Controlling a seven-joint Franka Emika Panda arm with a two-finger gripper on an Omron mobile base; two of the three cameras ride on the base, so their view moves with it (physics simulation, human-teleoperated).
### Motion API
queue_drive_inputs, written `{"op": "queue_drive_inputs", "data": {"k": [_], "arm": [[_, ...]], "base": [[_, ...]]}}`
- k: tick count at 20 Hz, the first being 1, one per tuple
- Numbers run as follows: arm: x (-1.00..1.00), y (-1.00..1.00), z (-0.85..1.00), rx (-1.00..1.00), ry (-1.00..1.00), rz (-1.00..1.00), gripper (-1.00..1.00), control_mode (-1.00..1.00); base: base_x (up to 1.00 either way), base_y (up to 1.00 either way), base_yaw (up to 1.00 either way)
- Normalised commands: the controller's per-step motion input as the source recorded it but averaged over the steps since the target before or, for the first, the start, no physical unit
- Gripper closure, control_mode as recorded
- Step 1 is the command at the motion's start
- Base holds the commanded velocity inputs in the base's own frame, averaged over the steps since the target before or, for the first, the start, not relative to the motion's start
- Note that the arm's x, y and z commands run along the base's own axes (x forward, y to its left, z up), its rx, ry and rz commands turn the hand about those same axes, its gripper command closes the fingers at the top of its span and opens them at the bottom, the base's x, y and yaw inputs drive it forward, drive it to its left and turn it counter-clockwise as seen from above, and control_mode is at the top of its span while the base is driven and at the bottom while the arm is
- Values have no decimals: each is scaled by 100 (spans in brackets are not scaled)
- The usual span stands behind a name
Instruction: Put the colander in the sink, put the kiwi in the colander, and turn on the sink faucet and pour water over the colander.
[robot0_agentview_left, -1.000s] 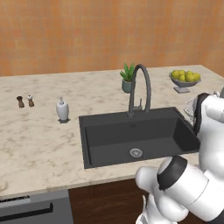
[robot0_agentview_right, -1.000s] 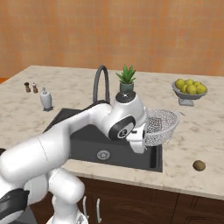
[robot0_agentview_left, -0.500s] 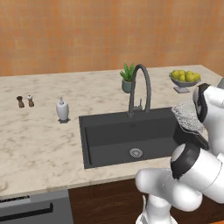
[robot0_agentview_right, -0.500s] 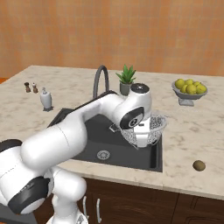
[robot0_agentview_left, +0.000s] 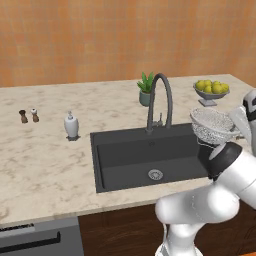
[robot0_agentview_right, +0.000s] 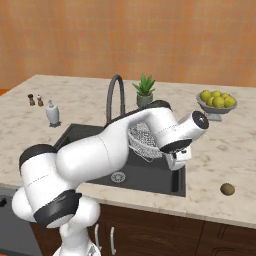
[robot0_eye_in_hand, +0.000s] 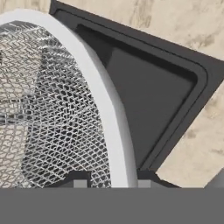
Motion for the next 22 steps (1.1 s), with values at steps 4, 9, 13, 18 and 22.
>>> {"op": "queue_drive_inputs", "data": {"k": [4,9,13,18,22], "arm": [[28,19,-79,2,-36,31,100,-100],[48,7,-58,0,-3,43,100,-100],[41,9,-64,-1,0,41,100,-100],[38,3,-60,-1,-1,31,100,-100],[32,25,-54,0,-5,19,100,-100]], "base": [[0,0,0],[0,0,0],[0,0,0],[0,0,0],[0,0,0]]}}
